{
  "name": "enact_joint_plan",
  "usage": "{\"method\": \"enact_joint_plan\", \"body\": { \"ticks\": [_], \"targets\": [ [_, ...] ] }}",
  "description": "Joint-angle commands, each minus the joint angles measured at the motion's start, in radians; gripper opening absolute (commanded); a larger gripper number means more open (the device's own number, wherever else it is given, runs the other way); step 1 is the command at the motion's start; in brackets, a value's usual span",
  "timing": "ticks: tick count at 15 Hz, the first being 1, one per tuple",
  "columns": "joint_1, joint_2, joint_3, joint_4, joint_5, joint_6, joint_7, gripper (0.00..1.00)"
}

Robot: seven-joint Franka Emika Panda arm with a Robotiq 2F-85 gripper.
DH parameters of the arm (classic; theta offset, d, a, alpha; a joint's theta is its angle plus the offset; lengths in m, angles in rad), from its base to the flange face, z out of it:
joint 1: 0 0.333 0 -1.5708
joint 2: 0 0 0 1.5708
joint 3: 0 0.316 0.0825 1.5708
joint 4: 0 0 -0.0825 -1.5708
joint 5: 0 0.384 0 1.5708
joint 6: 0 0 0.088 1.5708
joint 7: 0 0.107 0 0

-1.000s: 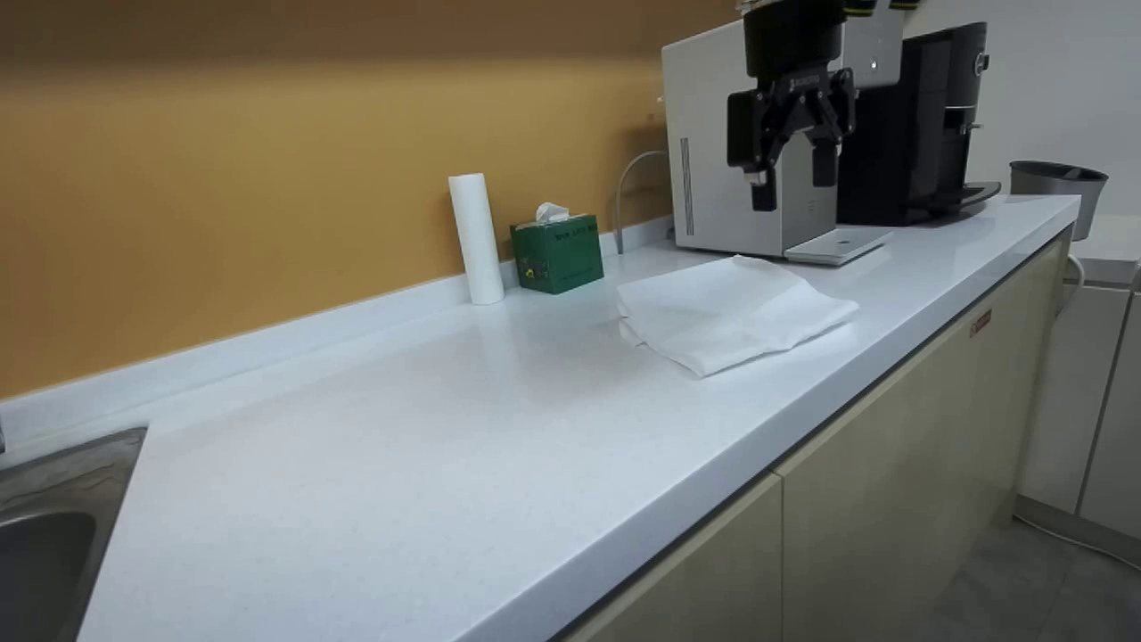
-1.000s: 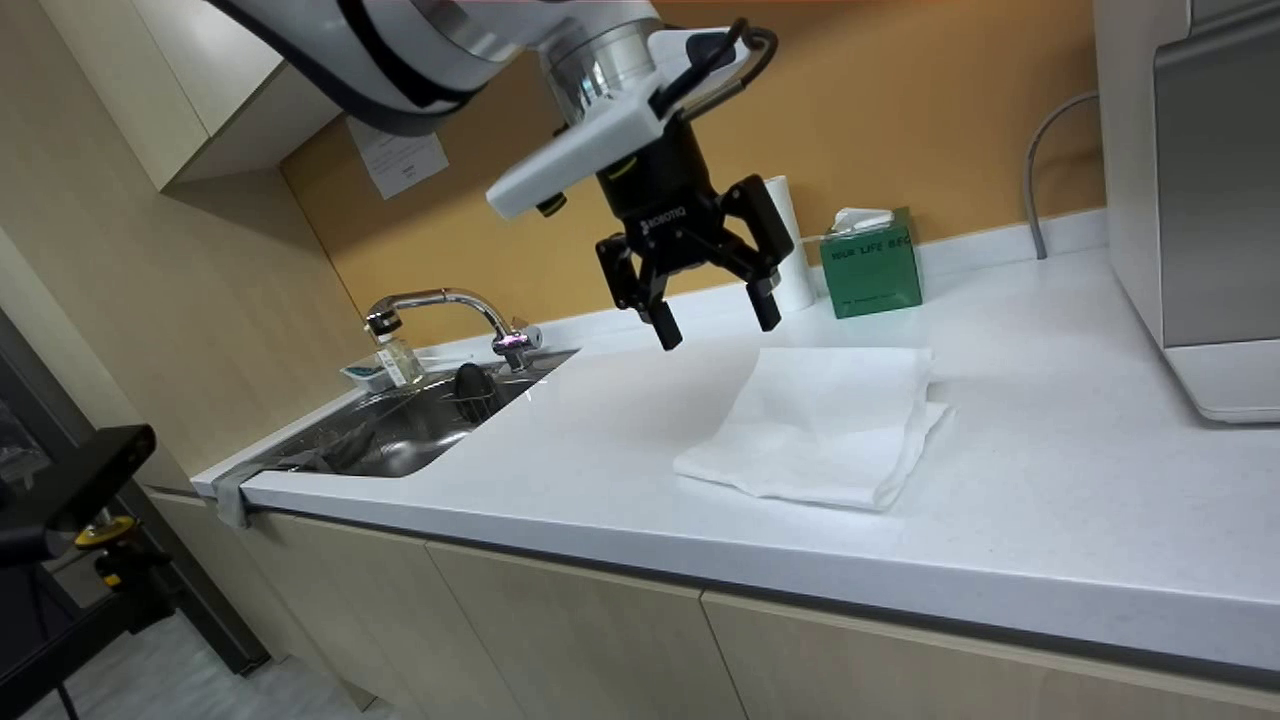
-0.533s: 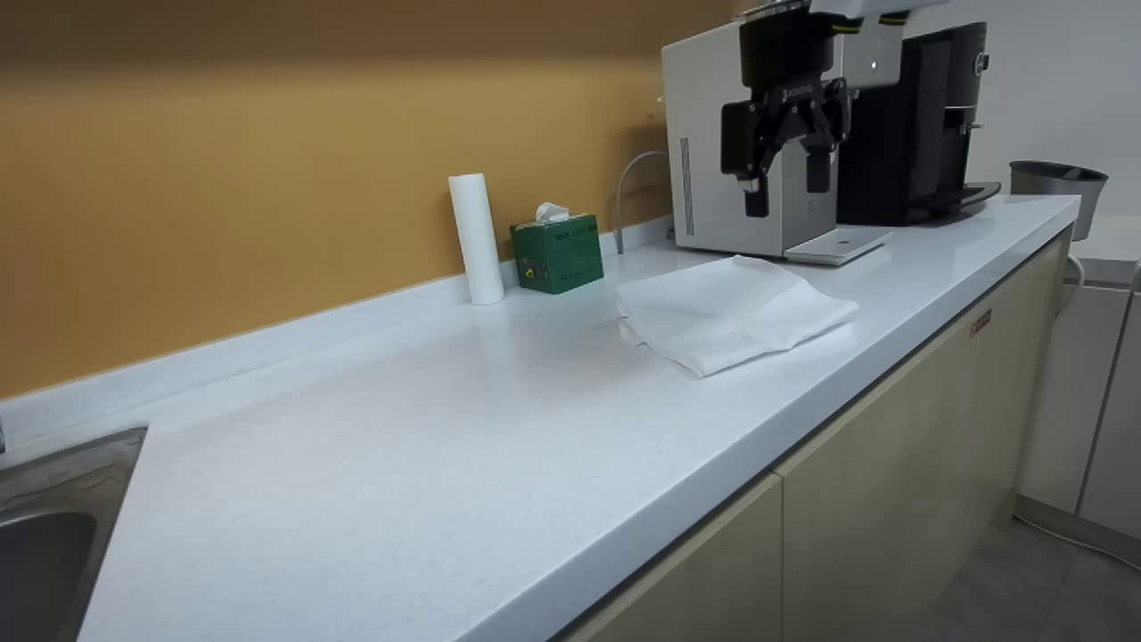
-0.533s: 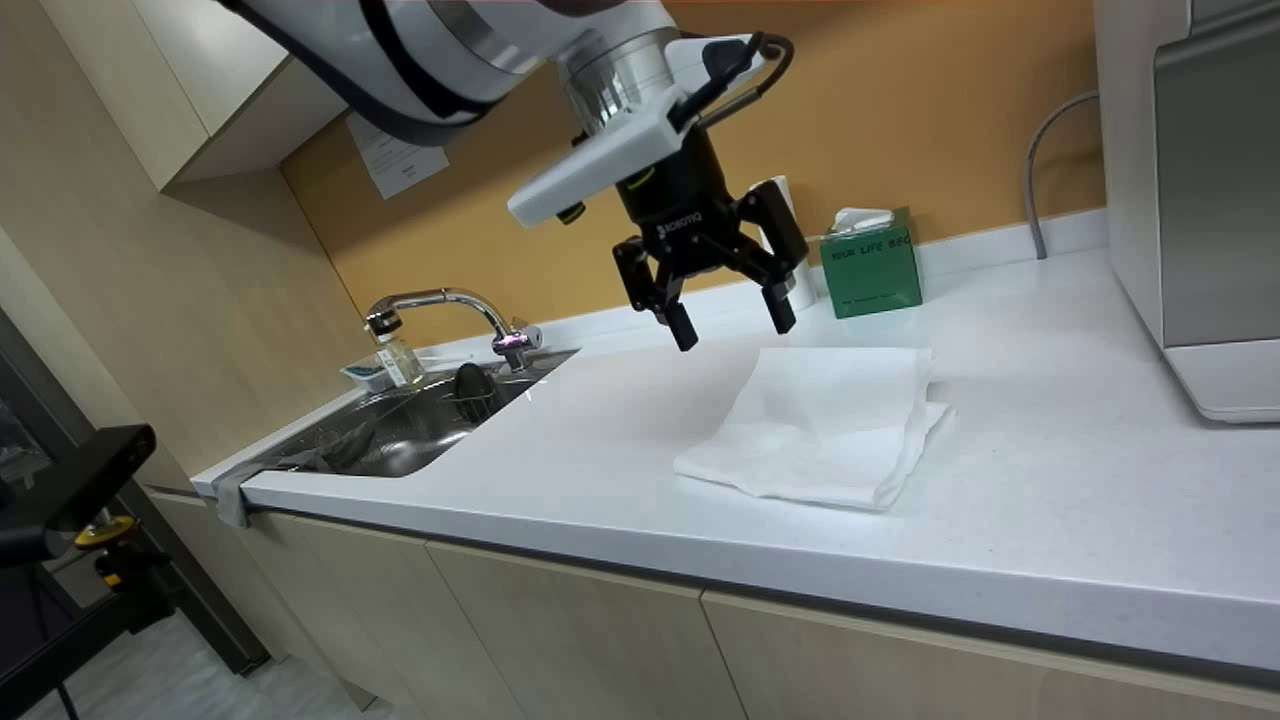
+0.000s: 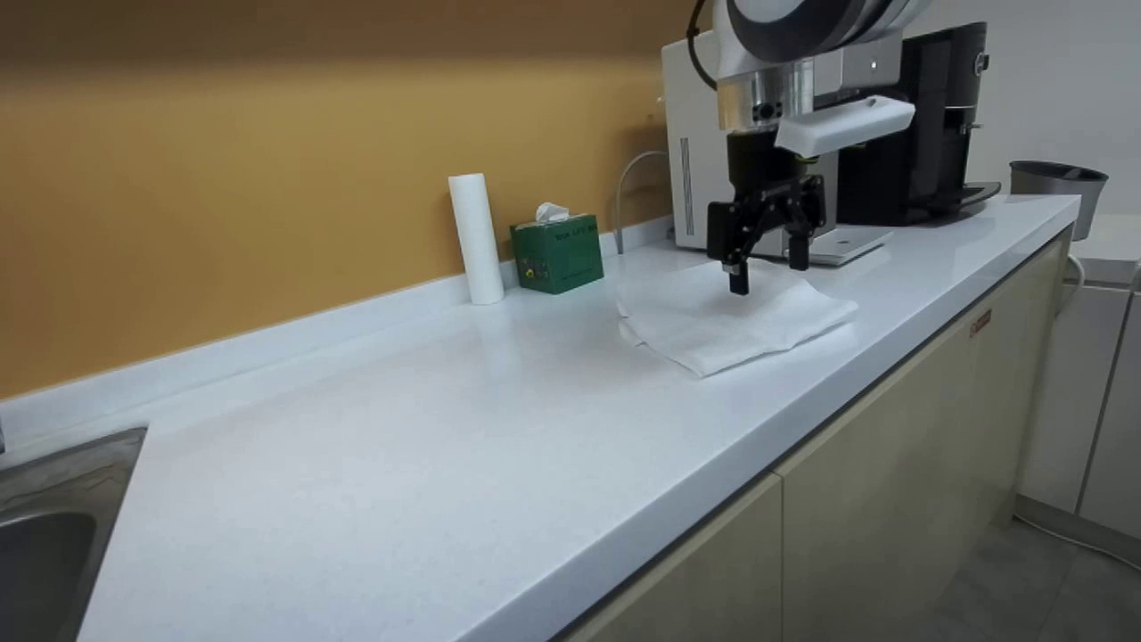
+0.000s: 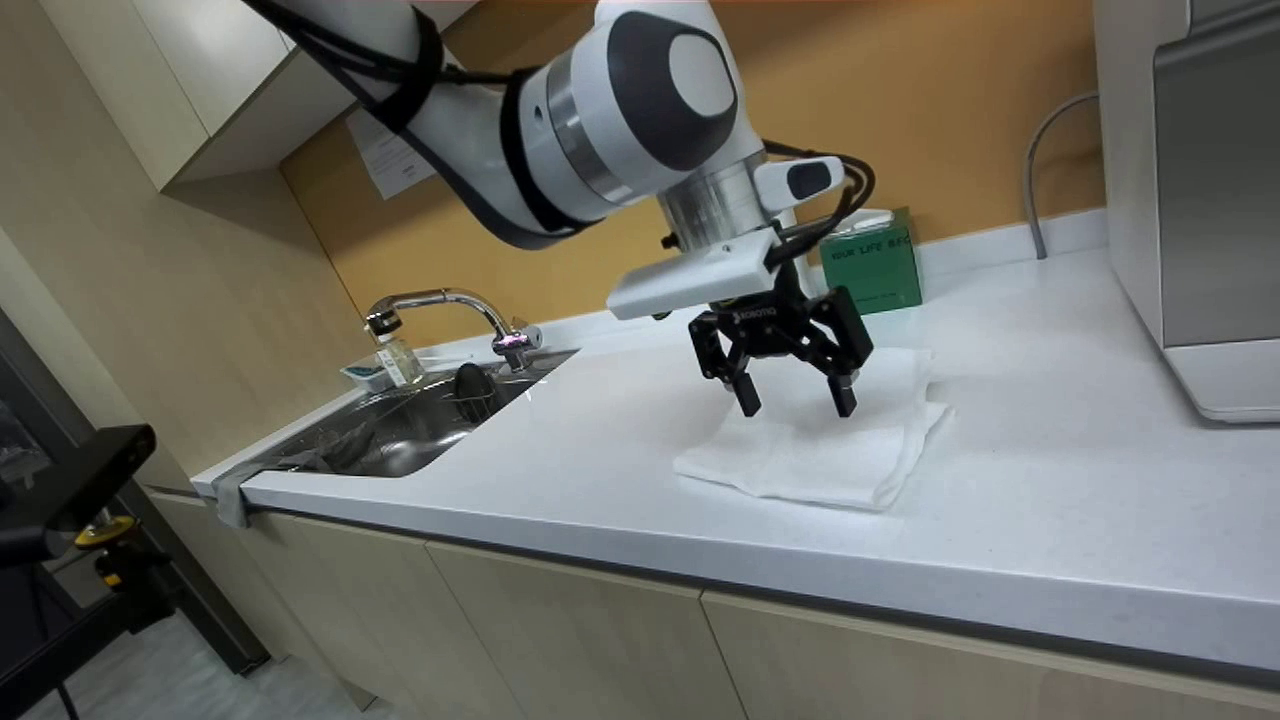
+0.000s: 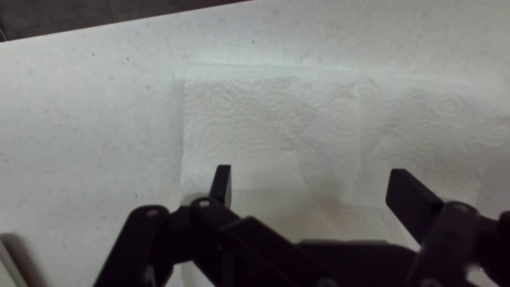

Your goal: Wipe the kitchen counter with the white kitchen paper

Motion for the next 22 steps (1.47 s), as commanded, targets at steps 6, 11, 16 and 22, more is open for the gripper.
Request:
{"method": "enact_joint_plan", "body": {
  "ticks": [6, 11, 16, 22],
  "targets": [
    [0.038, 0.171, -0.018, 0.148, 0.045, 0.048, 0.017, 0.53],
    [0.038, 0.214, -0.012, 0.183, 0.081, 0.031, 0.004, 0.19],
    [0.04, 0.213, -0.039, 0.193, 0.073, 0.033, 0.03, 0.0],
    [0.024, 0.201, -0.142, 0.167, 0.043, 0.035, 0.095, 0.01]
  ]
}}
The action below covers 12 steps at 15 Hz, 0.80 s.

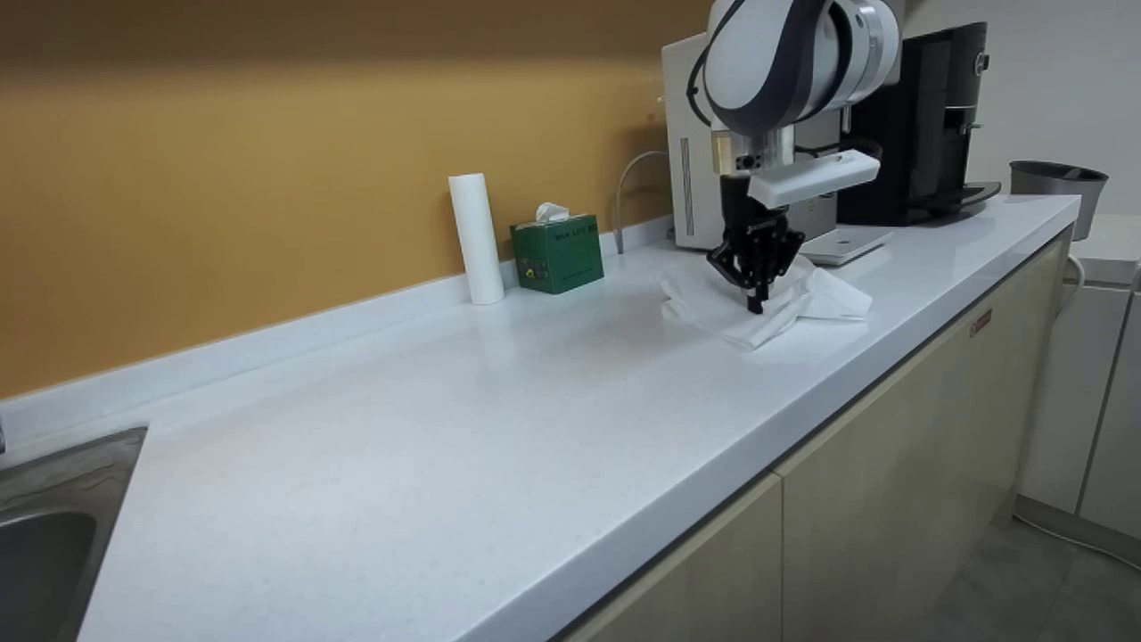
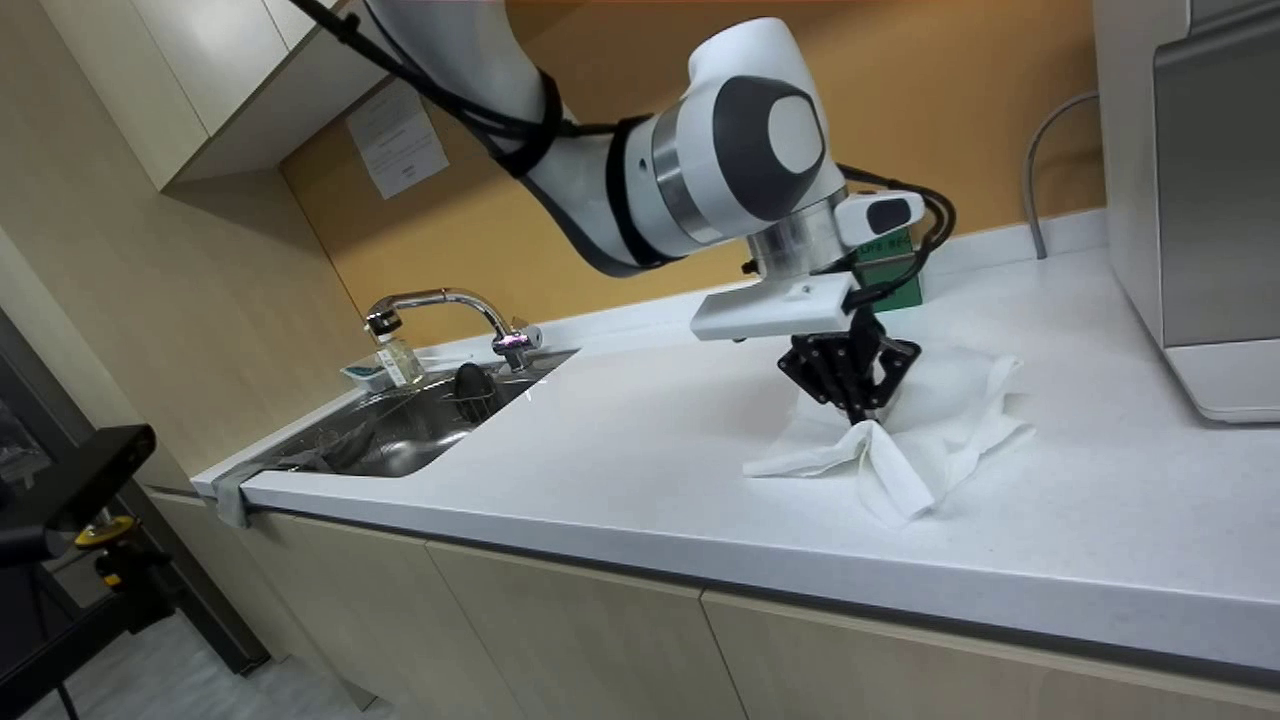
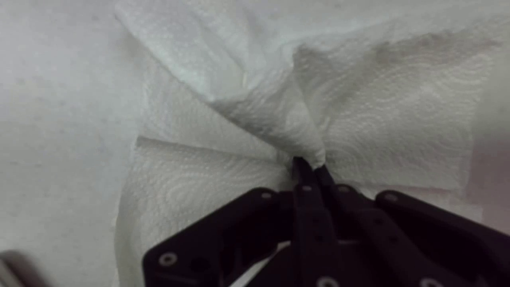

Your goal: Wipe the kitchen counter with the white kitchen paper

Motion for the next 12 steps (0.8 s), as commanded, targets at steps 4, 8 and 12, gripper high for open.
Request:
{"method": "enact_joint_plan", "body": {
  "ticks": [4, 8, 12],
  "targets": [
    [-0.016, -0.009, -0.084, -0.028, -0.022, -0.037, 0.06, 0.01],
    [-0.017, -0.049, -0.055, -0.095, -0.009, -0.074, 0.012, 0.01],
    [-0.01, -0.106, -0.01, -0.183, 0.001, -0.116, -0.04, 0.01]
  ]
}}
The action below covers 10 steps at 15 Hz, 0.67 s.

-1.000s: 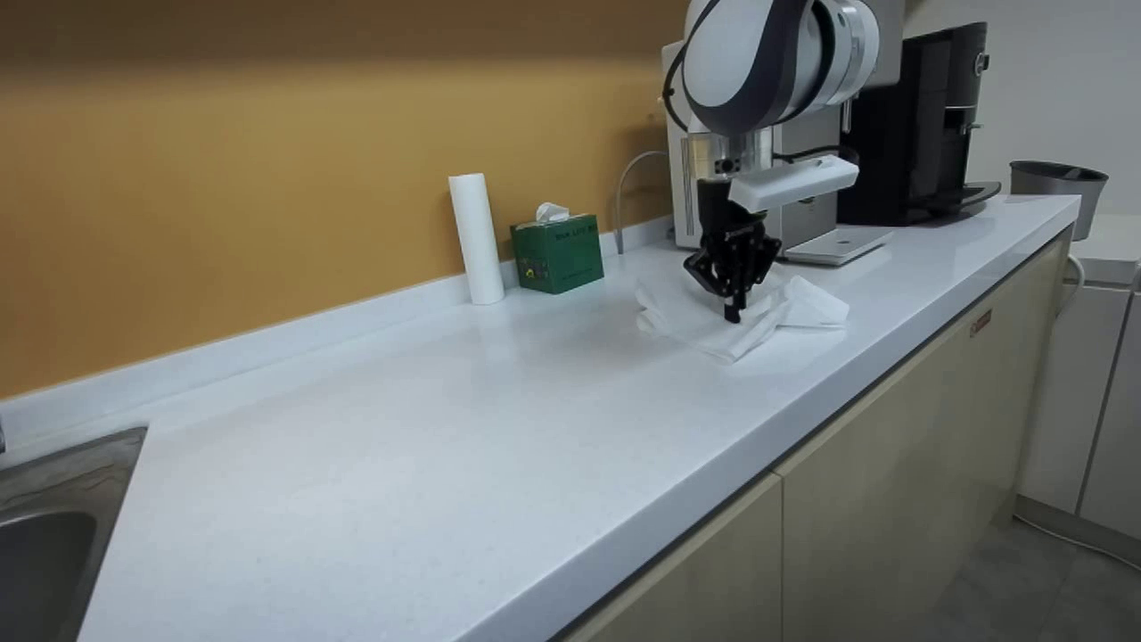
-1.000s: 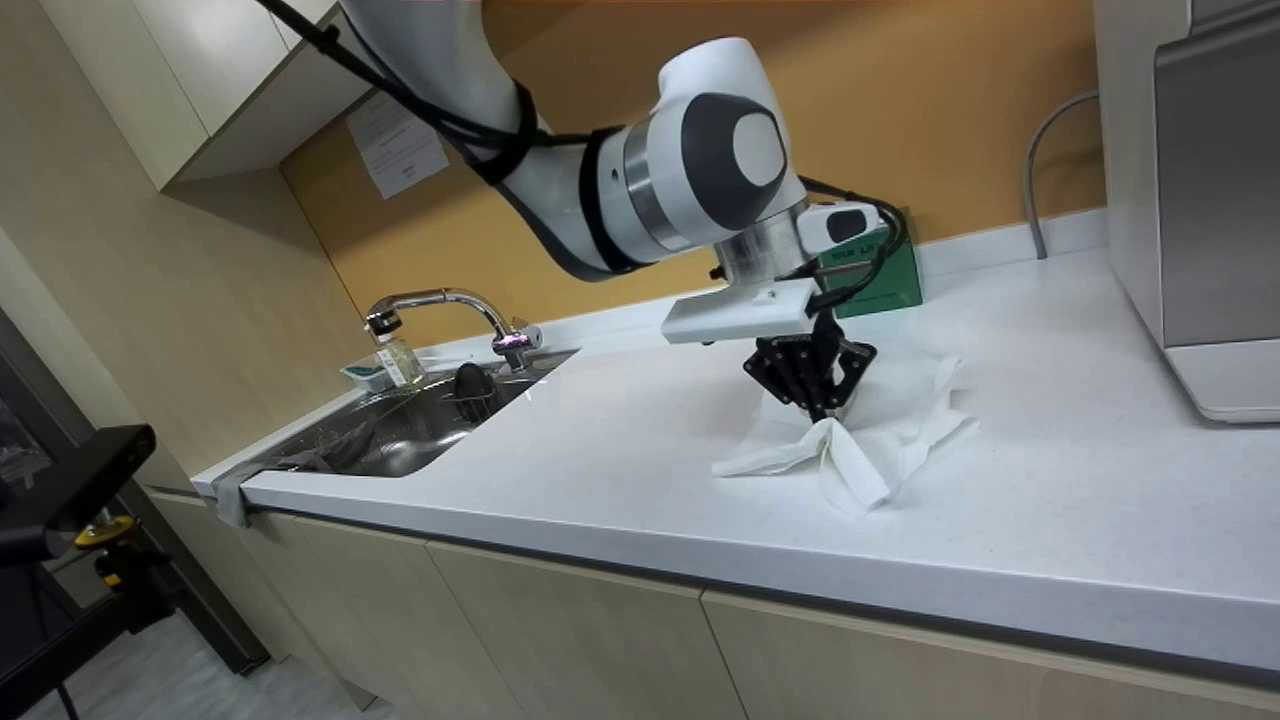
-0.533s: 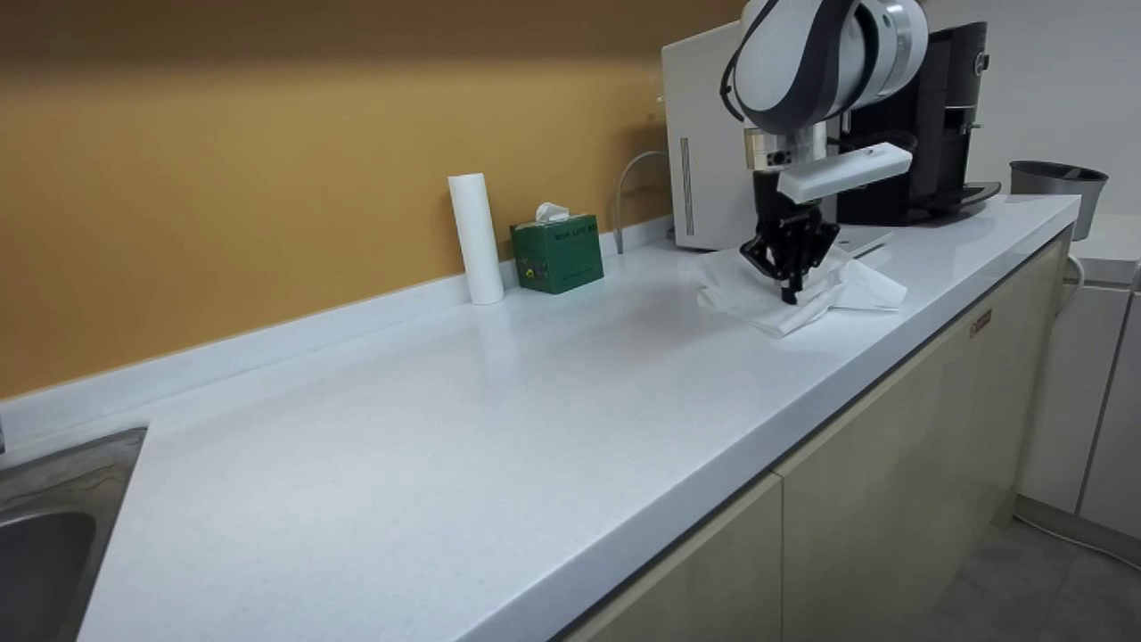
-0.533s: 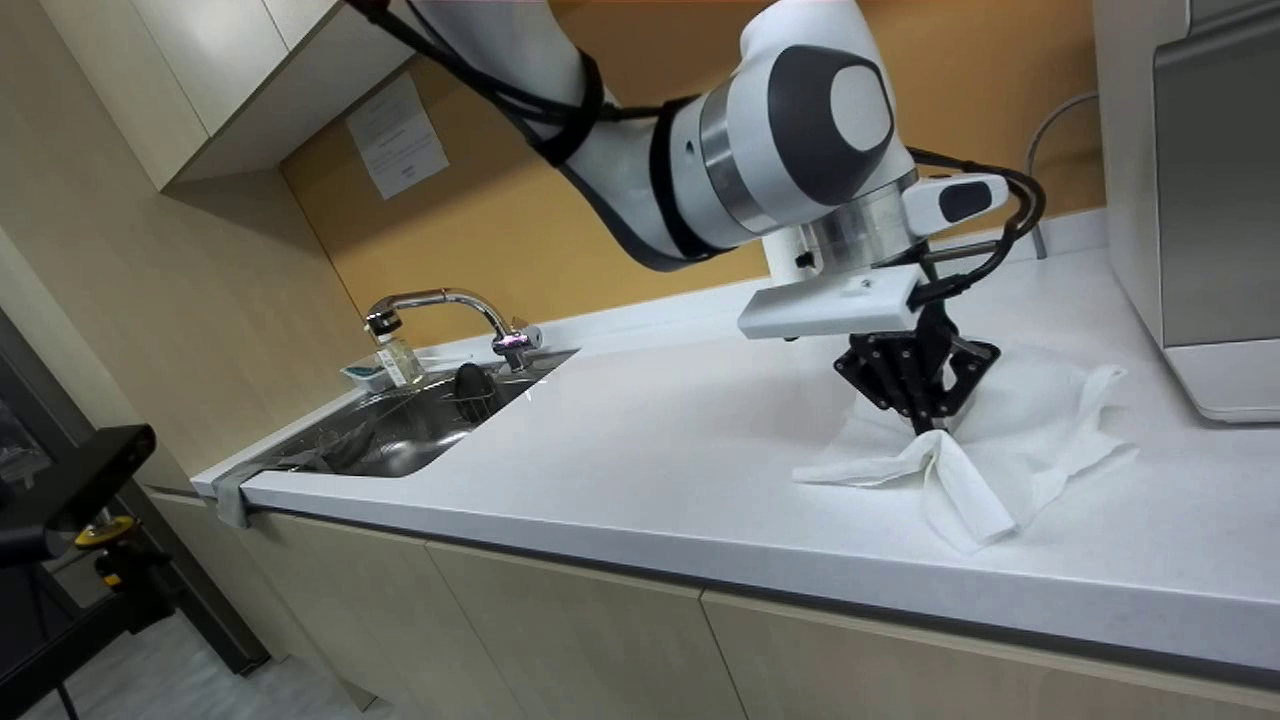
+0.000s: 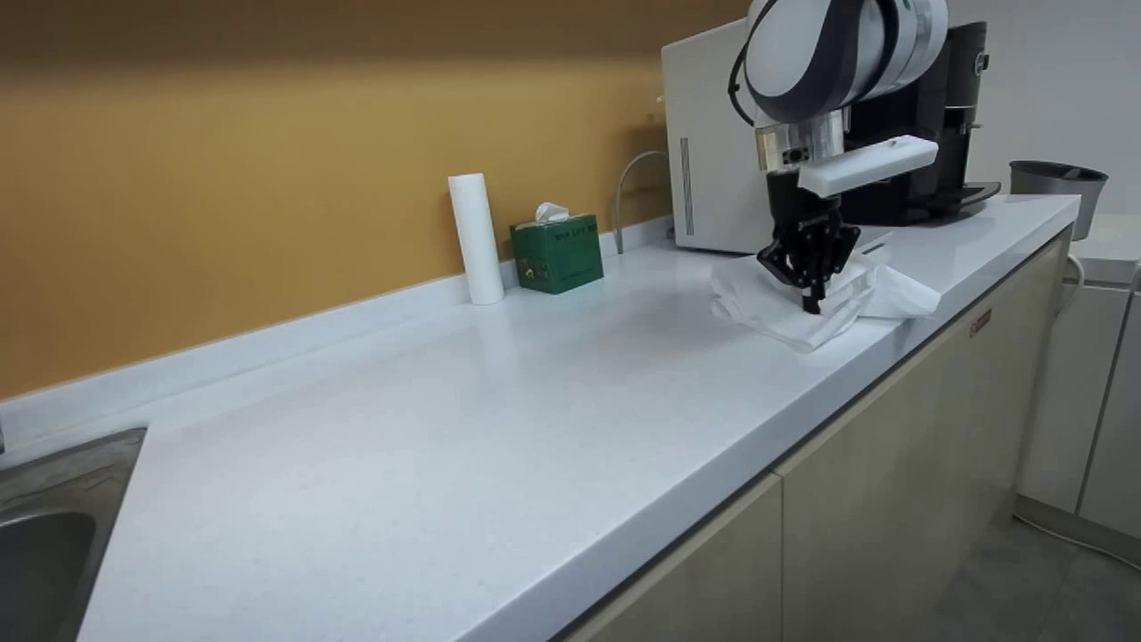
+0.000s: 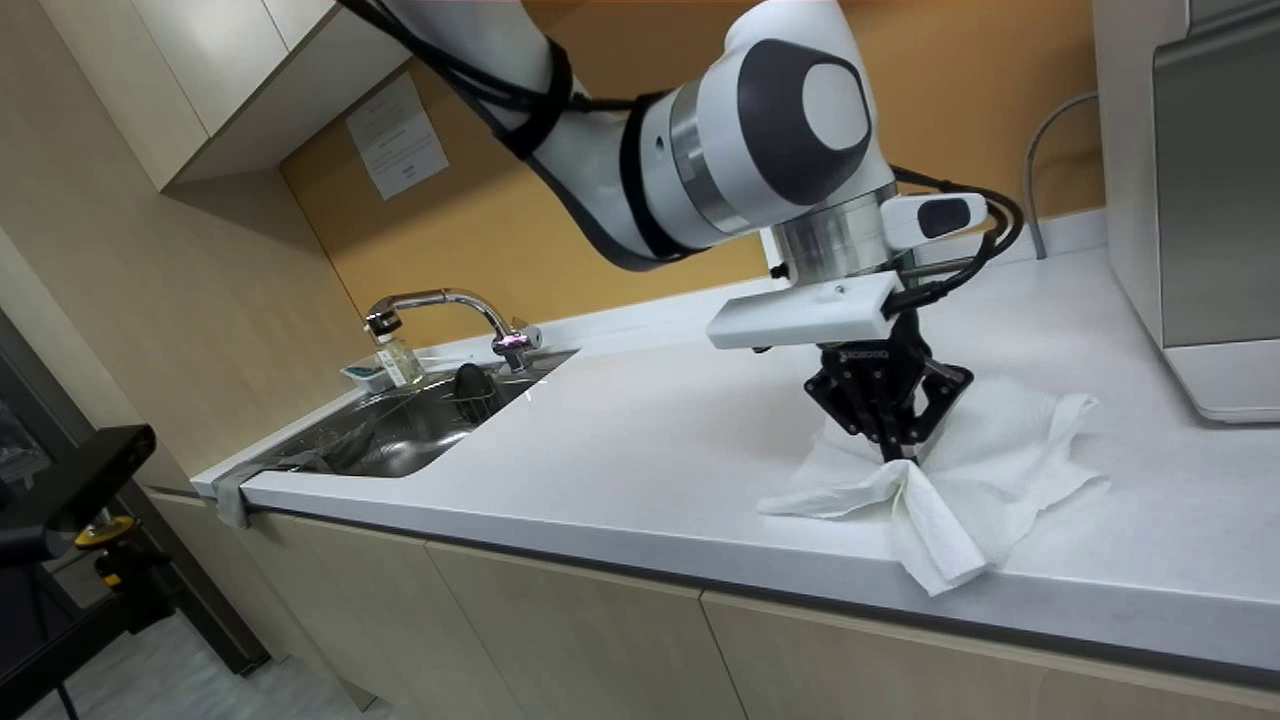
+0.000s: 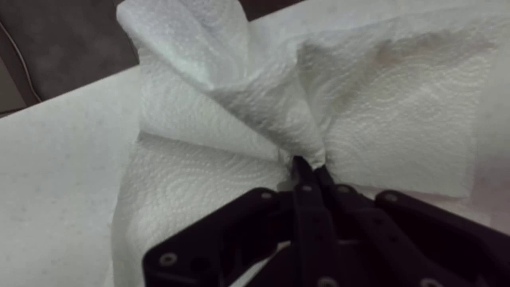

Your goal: Wipe the kitchen counter with the white kitchen paper

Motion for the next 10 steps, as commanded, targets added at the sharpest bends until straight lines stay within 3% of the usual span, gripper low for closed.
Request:
{"method": "enact_joint_plan", "body": {
  "ticks": [1, 5, 10],
  "targets": [
    [0.014, -0.057, 0.039, -0.124, -0.006, -0.034, -0.019, 0.01],
    [0.032, -0.071, 0.059, -0.157, -0.02, -0.045, -0.009, 0.01],
    [0.059, 0.033, 0.093, -0.039, -0.021, -0.017, 0.0, 0.01]
  ]
}}
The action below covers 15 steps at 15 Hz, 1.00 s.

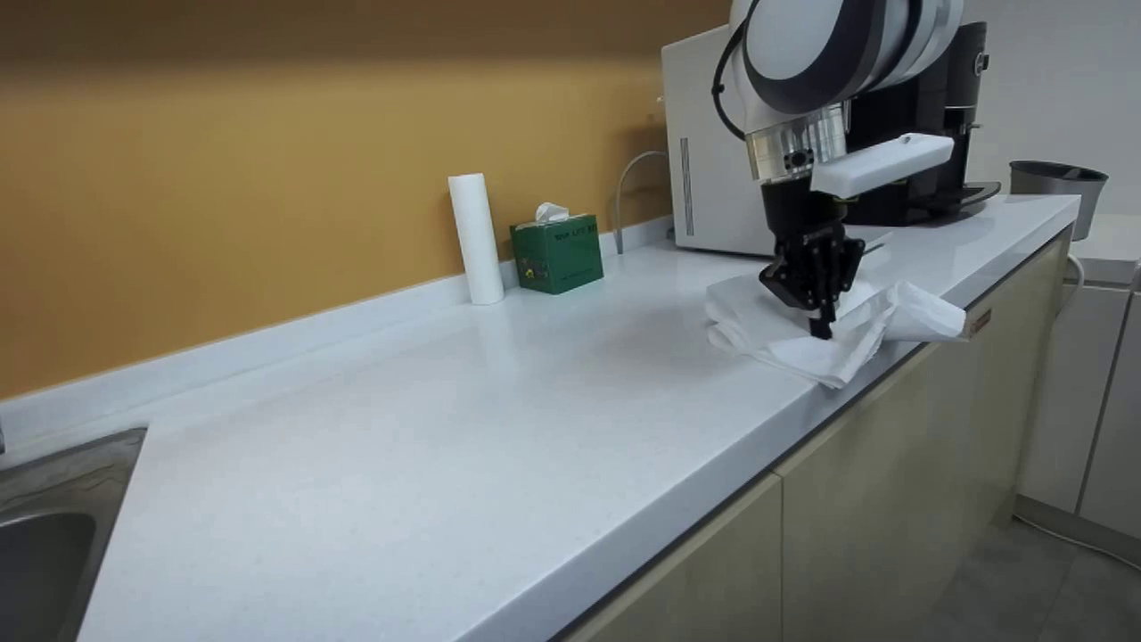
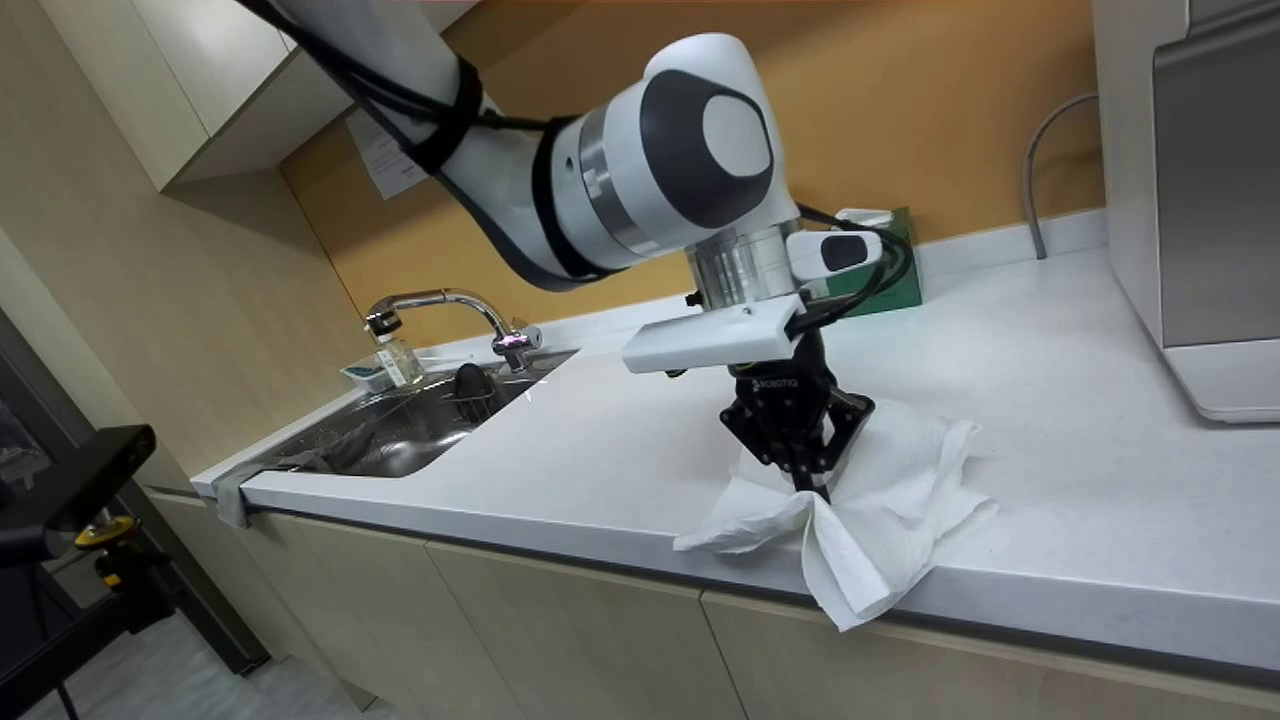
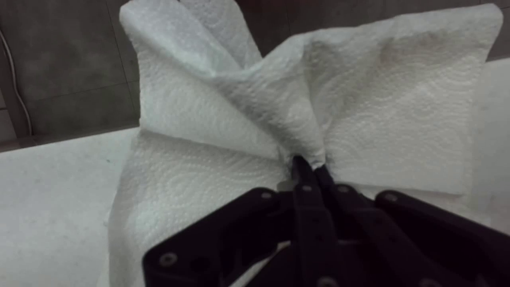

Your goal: Wipe the kitchen counter with the white kitchen paper

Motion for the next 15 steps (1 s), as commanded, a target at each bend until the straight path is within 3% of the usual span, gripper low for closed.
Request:
{"method": "enact_joint_plan", "body": {
  "ticks": [1, 9, 15],
  "targets": [
    [0.027, 0.139, 0.039, 0.102, 0.003, 0.023, 0.026, 0.01],
    [0.105, 0.367, 0.057, 0.441, 0.014, 0.049, 0.137, 0.01],
    [0.183, 0.546, -0.047, 0.712, -0.015, 0.099, 0.391, 0.01]
  ]
}}
